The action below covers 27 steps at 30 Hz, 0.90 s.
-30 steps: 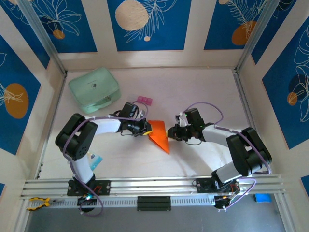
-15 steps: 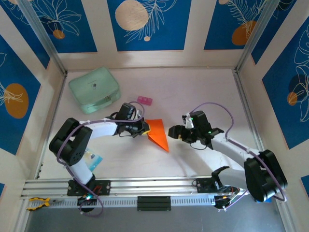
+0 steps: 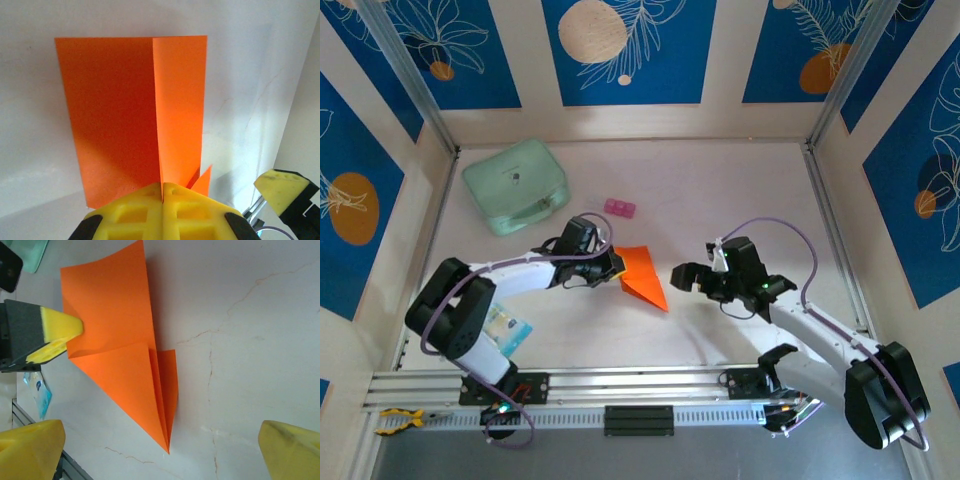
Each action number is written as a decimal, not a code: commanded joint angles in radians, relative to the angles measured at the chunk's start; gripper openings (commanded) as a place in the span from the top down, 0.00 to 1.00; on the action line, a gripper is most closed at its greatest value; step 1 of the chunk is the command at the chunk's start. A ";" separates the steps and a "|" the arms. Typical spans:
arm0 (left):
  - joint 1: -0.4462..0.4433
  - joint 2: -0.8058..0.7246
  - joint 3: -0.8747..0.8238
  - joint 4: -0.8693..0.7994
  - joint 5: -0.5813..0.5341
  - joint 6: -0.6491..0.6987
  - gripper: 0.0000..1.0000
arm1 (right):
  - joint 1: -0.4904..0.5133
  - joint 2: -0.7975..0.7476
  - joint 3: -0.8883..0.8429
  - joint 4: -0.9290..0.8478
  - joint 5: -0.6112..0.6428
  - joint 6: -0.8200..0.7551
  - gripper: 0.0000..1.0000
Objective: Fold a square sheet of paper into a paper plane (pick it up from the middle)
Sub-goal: Fourth fold the wing at the center of the table.
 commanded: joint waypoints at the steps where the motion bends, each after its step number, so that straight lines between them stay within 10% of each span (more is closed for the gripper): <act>1: -0.007 -0.030 -0.025 -0.044 -0.035 0.003 0.98 | -0.016 0.003 0.009 -0.030 -0.037 0.028 0.01; 12: -0.008 -0.056 -0.029 -0.100 -0.082 0.010 0.98 | -0.048 0.041 -0.012 0.056 -0.122 0.043 0.07; 27: -0.007 0.064 0.049 -0.016 0.033 0.041 0.91 | 0.097 -0.030 -0.010 -0.094 0.356 0.066 0.06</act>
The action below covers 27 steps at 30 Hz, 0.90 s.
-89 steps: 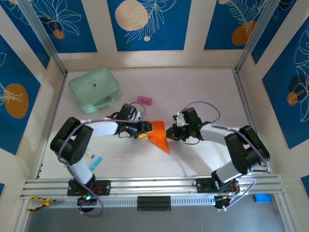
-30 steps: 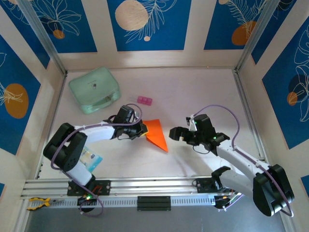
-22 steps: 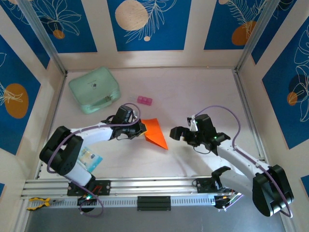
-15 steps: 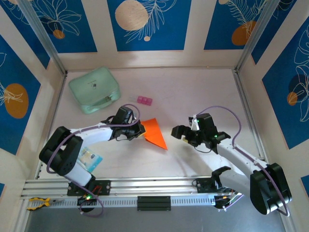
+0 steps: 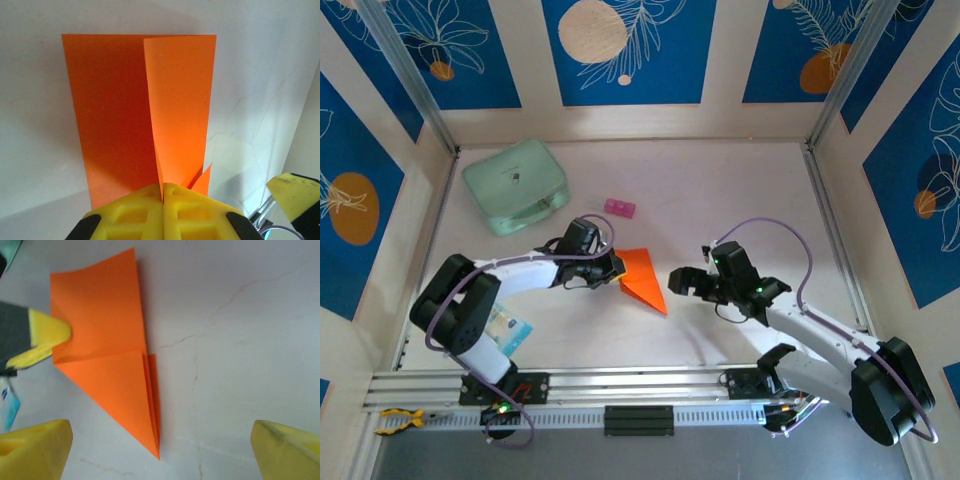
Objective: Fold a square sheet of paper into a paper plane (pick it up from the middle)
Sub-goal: Fourth fold the wing at the center of the table.
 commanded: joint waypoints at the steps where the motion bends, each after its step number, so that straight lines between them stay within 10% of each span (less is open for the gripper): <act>1: -0.004 0.014 0.034 -0.005 0.027 0.022 0.91 | -0.028 -0.025 -0.016 -0.087 0.131 0.058 0.07; 8: -0.005 0.019 0.039 -0.001 0.038 0.032 0.80 | -0.177 -0.023 -0.083 0.059 -0.197 -0.022 0.25; 27: 0.021 0.050 0.021 0.194 0.152 0.030 0.74 | 0.432 0.062 -0.150 0.354 0.384 -0.535 0.55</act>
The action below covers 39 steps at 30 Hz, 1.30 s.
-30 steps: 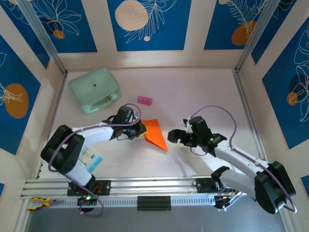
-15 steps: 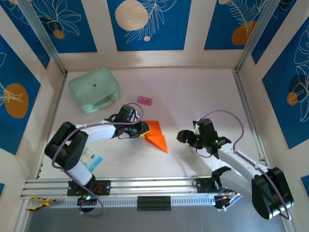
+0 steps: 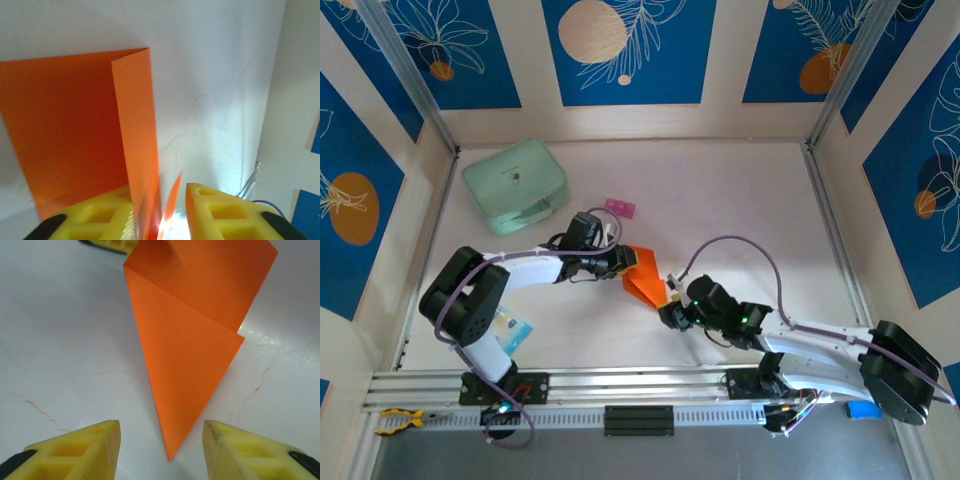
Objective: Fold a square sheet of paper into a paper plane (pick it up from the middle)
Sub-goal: Fourth fold the wing at the center of the table.
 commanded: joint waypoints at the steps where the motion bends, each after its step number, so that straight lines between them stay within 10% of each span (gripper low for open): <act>1: 0.010 -0.008 -0.015 0.055 0.041 0.000 0.76 | 0.047 0.054 0.007 0.081 0.130 -0.119 0.55; 9: 0.014 -0.002 -0.024 0.077 0.051 -0.026 0.86 | 0.157 0.204 0.085 0.154 0.370 -0.206 0.59; 39: 0.014 -0.011 -0.022 0.064 0.046 -0.022 0.80 | 0.149 0.387 0.088 0.259 0.389 -0.138 0.78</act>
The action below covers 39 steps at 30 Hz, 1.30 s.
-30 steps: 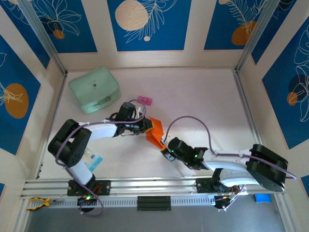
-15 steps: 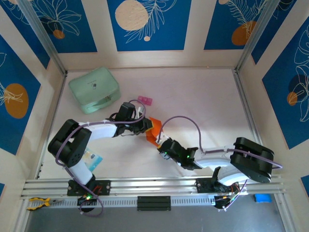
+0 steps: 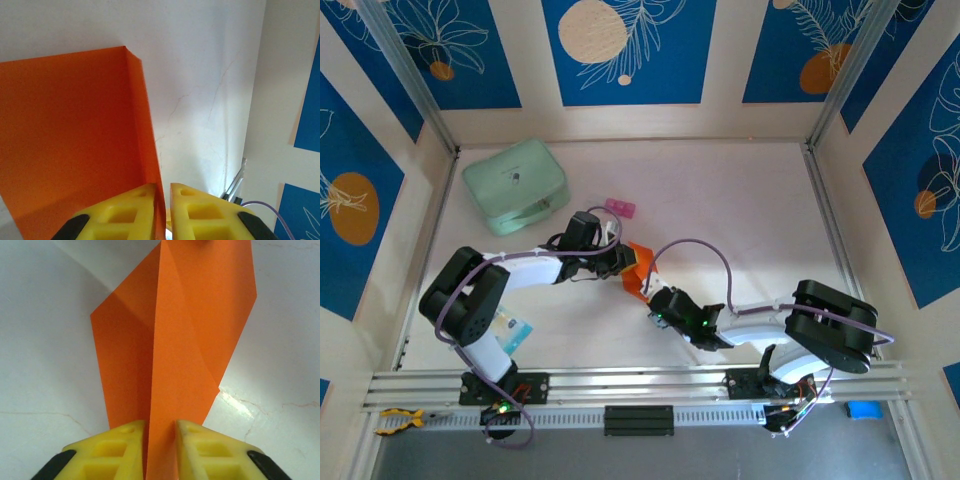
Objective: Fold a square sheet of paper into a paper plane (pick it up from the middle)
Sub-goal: Fourth fold the wing at the center of the table.
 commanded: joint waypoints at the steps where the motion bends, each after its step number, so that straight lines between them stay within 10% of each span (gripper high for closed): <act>1: 0.009 -0.012 -0.010 0.006 0.010 0.003 0.77 | -0.013 -0.025 -0.014 0.028 -0.017 0.031 0.78; 10: 0.016 -0.008 -0.001 -0.040 -0.010 0.019 0.52 | -0.049 -0.018 -0.046 0.083 -0.107 0.044 0.82; 19: 0.026 0.009 0.032 -0.130 -0.031 0.047 0.47 | -0.070 0.001 -0.055 0.117 -0.140 0.071 0.82; 39: 0.029 0.033 0.102 -0.246 -0.018 0.068 0.89 | -0.080 -0.063 -0.060 0.035 -0.138 0.124 0.77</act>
